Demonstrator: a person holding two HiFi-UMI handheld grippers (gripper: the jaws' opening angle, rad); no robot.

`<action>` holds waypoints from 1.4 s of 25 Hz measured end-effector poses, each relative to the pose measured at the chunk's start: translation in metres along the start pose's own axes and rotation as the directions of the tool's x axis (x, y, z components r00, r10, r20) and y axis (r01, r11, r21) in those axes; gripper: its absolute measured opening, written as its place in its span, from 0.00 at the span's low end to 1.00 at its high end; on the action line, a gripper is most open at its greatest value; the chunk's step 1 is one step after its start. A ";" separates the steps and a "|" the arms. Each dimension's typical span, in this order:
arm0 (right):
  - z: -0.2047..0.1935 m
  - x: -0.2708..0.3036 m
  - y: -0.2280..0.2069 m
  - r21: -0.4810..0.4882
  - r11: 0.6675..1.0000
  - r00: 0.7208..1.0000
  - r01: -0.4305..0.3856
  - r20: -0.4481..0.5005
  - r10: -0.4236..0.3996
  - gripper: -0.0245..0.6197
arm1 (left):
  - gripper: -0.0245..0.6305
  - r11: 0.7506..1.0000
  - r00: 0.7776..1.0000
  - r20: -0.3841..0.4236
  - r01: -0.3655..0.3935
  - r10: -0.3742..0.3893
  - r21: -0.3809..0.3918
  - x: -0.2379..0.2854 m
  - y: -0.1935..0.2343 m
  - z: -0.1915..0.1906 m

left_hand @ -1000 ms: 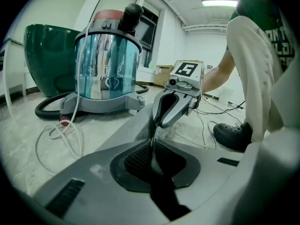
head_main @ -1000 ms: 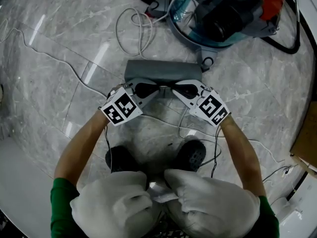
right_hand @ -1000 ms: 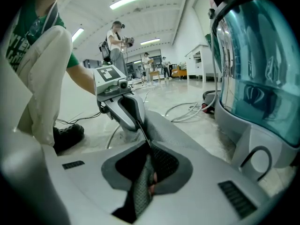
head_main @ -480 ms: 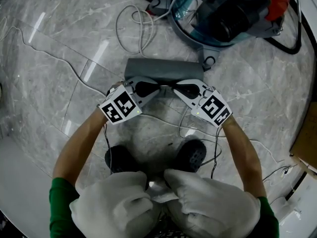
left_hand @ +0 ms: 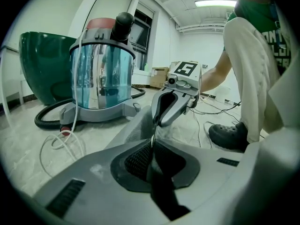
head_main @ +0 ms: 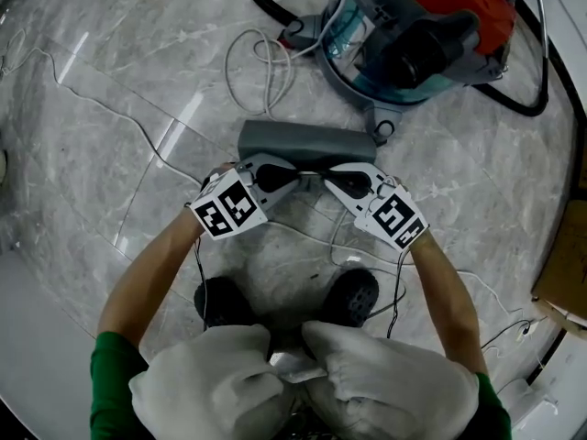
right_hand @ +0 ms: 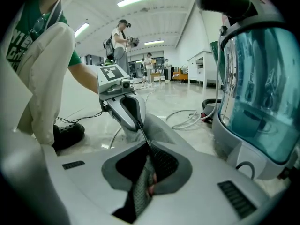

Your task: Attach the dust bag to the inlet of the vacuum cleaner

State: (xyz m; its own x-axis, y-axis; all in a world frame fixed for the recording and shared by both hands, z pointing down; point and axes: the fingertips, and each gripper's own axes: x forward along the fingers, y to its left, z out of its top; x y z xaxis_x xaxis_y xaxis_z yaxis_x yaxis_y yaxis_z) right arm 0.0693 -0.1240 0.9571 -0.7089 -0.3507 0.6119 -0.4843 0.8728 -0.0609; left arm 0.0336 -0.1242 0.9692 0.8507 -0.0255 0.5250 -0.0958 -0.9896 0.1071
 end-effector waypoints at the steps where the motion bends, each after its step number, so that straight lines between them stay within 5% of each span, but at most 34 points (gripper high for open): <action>1: 0.004 -0.002 0.001 -0.004 1.000 1.000 0.007 0.005 -0.007 0.09 | 0.08 1.000 1.000 0.005 -0.007 0.007 0.006 -0.003 0.000 0.003; 13: 0.081 -0.048 -0.005 -0.047 0.984 0.981 0.169 0.109 -0.163 0.09 | 0.08 0.988 0.993 0.095 -0.079 0.066 0.133 -0.053 0.010 0.081; 27: 0.190 -0.122 -0.021 -0.106 0.917 0.898 0.384 0.276 -0.343 0.09 | 0.08 0.935 0.964 0.245 -0.181 0.107 0.305 -0.118 0.024 0.196; 35: 0.230 -0.148 -0.019 -0.092 0.898 0.852 0.429 0.372 -0.369 0.09 | 0.08 0.911 0.969 0.231 -0.169 0.084 0.377 -0.145 0.026 0.237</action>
State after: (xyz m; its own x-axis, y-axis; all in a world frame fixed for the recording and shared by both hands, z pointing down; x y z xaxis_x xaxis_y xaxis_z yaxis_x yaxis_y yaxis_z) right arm 0.0655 -0.1671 0.6867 -0.6156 -0.7471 0.2508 -0.6924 0.6647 0.2805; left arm 0.0303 -0.1800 0.6959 0.9359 -0.1407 0.3230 -0.0361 -0.9503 -0.3094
